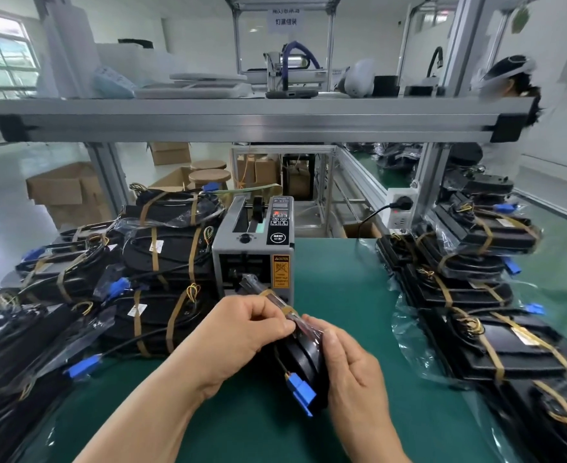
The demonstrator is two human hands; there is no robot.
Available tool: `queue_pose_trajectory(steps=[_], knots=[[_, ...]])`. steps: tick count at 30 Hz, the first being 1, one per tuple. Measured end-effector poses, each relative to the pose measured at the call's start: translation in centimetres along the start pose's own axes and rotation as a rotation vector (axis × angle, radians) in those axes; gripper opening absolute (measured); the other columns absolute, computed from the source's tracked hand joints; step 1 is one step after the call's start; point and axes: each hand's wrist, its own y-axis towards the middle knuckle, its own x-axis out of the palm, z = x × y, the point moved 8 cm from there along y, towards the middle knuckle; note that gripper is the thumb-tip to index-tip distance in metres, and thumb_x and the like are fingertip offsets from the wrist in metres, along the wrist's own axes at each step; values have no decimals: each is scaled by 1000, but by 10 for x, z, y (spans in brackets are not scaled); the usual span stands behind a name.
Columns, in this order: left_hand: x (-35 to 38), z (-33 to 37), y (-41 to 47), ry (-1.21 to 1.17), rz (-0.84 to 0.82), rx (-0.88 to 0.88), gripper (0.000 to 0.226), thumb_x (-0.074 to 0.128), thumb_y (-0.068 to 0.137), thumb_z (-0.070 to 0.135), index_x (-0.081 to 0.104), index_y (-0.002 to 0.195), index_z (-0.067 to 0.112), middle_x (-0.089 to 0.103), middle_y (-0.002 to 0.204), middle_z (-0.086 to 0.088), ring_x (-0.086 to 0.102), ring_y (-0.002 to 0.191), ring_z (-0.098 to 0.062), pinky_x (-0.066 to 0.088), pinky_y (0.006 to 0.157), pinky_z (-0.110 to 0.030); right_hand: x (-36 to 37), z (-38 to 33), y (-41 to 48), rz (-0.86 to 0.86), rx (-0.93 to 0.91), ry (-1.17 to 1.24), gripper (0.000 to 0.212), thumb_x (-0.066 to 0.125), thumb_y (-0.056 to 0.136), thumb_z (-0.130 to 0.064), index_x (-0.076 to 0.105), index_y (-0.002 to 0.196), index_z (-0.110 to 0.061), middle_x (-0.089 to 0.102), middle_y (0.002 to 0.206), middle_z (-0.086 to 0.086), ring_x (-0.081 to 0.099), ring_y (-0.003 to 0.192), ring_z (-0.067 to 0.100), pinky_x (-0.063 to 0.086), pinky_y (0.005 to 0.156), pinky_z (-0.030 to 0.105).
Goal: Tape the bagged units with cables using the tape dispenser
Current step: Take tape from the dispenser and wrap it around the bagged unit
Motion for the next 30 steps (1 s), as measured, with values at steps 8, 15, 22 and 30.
queue_pose_trajectory(steps=[8, 15, 22, 30], knots=[[-1, -1, 1, 39, 31, -10, 23, 76, 84, 11, 70, 62, 19, 69, 66, 2, 63, 59, -2, 47, 56, -12, 3, -1, -2, -9, 6, 47, 32, 48, 101, -24, 77, 104, -38, 78, 104, -6, 72, 102, 14, 54, 94, 41], [-3, -5, -2, 114, 101, 1, 18, 77, 82, 13, 71, 65, 15, 73, 71, -2, 66, 63, -5, 48, 58, -11, 4, 1, -3, -42, 9, 11, 31, 46, 105, -19, 76, 112, -25, 77, 107, -7, 71, 106, 13, 54, 96, 41], [-5, -7, -3, 215, 167, 45, 17, 76, 81, 19, 69, 71, 8, 66, 67, -6, 58, 63, -8, 47, 58, -14, 6, -3, -6, -49, -3, 75, 31, 49, 94, -34, 77, 105, -26, 79, 98, -3, 74, 93, 11, 54, 74, 14], [-3, -13, -1, 263, 165, 82, 14, 74, 82, 24, 66, 72, 20, 46, 51, 11, 40, 48, -4, 38, 49, -15, 8, -3, -5, -67, -7, 44, 30, 47, 96, -37, 75, 107, -41, 78, 100, -2, 74, 96, 17, 57, 81, 25]])
